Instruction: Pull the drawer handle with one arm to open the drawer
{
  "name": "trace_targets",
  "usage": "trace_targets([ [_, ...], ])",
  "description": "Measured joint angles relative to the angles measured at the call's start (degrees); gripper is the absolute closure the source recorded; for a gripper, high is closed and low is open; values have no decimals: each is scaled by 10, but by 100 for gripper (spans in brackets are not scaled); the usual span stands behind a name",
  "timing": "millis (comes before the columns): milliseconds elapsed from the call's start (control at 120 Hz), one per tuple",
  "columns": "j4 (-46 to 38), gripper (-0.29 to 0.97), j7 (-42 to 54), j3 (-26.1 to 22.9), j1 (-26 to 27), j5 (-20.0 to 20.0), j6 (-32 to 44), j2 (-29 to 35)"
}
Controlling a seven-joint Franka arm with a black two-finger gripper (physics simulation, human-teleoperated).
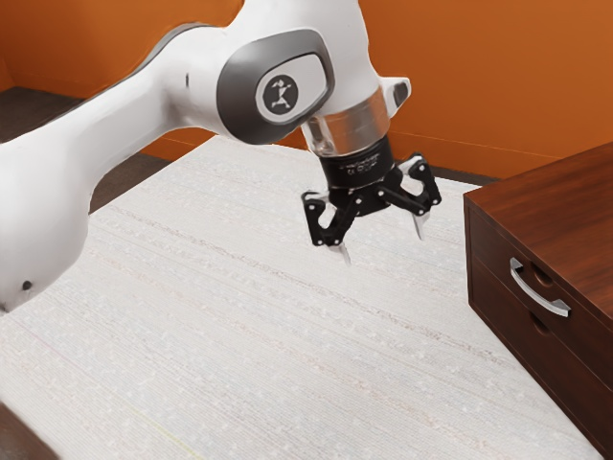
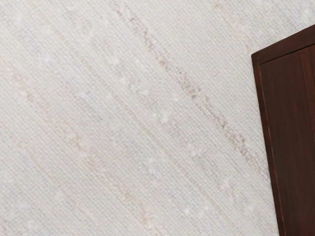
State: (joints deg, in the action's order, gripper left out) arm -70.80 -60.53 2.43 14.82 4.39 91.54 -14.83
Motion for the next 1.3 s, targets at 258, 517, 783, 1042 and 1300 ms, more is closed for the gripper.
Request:
trace_targets([
  [258, 0, 0, -48, -18, 1, 2, 45, -24],
  [517, -1, 0, -86, -43, 2, 2, 60, -24],
  [783, -4, 0, -117, -52, 13, 1, 66, -24],
  [1042, -30, 0, -137, -59, 24, 2, 90, -24],
  [1300, -35, 2, -148, -65, 24, 3, 118, -34],
])
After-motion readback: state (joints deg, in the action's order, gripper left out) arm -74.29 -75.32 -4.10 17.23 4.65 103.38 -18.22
